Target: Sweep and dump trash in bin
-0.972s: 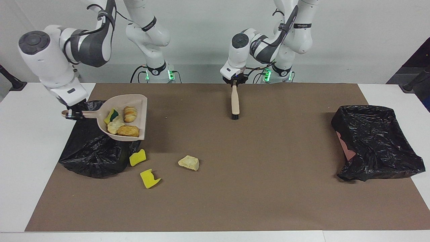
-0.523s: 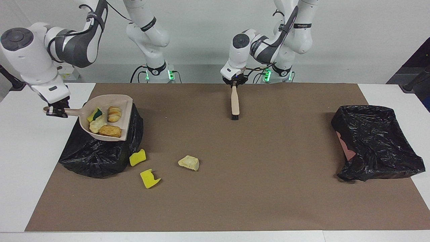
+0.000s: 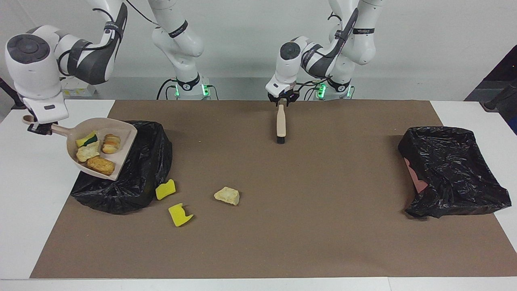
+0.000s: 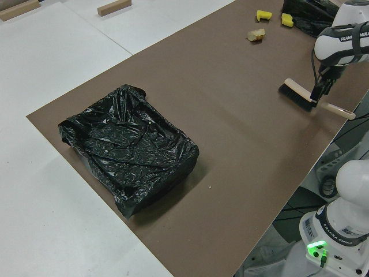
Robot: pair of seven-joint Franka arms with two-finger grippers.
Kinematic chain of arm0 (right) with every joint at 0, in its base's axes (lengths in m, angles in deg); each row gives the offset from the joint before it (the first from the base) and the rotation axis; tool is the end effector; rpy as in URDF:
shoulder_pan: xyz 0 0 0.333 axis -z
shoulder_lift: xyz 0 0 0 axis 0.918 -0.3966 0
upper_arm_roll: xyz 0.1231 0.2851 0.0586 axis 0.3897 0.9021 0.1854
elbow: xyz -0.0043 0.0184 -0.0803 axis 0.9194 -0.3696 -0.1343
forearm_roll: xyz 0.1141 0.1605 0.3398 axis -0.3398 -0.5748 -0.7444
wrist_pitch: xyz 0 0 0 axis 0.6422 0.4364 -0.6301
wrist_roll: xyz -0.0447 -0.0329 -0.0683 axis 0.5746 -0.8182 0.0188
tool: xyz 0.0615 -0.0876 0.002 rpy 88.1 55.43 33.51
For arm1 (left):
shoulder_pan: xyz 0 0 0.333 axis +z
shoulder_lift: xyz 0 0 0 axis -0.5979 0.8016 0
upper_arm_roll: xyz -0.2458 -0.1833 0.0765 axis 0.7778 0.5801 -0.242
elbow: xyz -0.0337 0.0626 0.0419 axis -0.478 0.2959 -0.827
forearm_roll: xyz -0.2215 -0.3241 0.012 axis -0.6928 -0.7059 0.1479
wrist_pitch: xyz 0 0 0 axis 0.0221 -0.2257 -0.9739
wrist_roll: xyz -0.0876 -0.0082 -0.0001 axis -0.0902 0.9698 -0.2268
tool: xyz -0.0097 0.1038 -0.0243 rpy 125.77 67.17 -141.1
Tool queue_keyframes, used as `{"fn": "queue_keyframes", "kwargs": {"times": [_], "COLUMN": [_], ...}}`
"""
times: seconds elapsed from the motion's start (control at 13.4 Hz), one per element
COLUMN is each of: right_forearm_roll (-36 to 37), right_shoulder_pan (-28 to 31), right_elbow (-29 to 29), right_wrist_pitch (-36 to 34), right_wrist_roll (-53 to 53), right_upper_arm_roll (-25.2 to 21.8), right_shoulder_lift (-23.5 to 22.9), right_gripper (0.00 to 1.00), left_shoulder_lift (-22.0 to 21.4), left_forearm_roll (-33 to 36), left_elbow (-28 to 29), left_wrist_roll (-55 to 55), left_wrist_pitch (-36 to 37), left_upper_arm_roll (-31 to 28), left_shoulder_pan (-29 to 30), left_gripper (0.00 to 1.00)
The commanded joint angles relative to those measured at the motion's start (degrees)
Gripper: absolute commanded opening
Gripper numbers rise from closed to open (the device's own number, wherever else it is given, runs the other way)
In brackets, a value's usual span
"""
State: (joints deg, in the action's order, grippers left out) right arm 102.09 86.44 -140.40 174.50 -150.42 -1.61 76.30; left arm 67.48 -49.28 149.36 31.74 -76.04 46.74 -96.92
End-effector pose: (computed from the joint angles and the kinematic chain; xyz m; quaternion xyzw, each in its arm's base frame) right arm 0.5433 -0.1959 0.5290 0.7503 0.5556 -0.2853 0.2168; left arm 0.3002 -0.3454 0.3544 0.9959 -0.0491 -0.0752 0.0058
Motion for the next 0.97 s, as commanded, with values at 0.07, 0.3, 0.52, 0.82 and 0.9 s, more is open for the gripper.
{"fn": "queue_keyframes", "kwargs": {"times": [0.07,0.3,0.52,0.82,0.9], "right_forearm_roll": [4.8,8.3,13.3,16.5,16.5], "right_shoulder_pan": [-2.7,-4.0,-5.6,-6.9,-7.1], "right_elbow": [-2.2,-2.6,-6.0,-3.6,-2.3], "right_wrist_pitch": [-7.8,-12.3,-13.0,-12.4,-12.4], "right_wrist_roll": [6.0,6.0,6.0,2.5,0.9], "right_upper_arm_roll": [0.3,0.4,0.4,0.9,0.9], "right_shoulder_lift": [2.9,3.5,5.8,5.9,5.9], "right_gripper": [0.0,0.0,0.0,0.0,0.0], "left_shoulder_lift": [3.7,3.1,4.0,3.9,3.9], "left_forearm_roll": [7.5,7.5,7.6,9.3,9.3], "left_elbow": [-12.4,-21.8,-31.3,-37.5,-39.5], "left_wrist_roll": [3.6,14.6,24.8,32.2,35.3], "left_wrist_pitch": [6.3,11.5,17.0,20.8,22.6], "left_upper_arm_roll": [0.0,0.0,0.0,-0.2,-0.3], "left_shoulder_pan": [7.8,17.1,24.9,31.5,33.6], "left_gripper": [1.0,1.0,1.0,1.0,1.0]}}
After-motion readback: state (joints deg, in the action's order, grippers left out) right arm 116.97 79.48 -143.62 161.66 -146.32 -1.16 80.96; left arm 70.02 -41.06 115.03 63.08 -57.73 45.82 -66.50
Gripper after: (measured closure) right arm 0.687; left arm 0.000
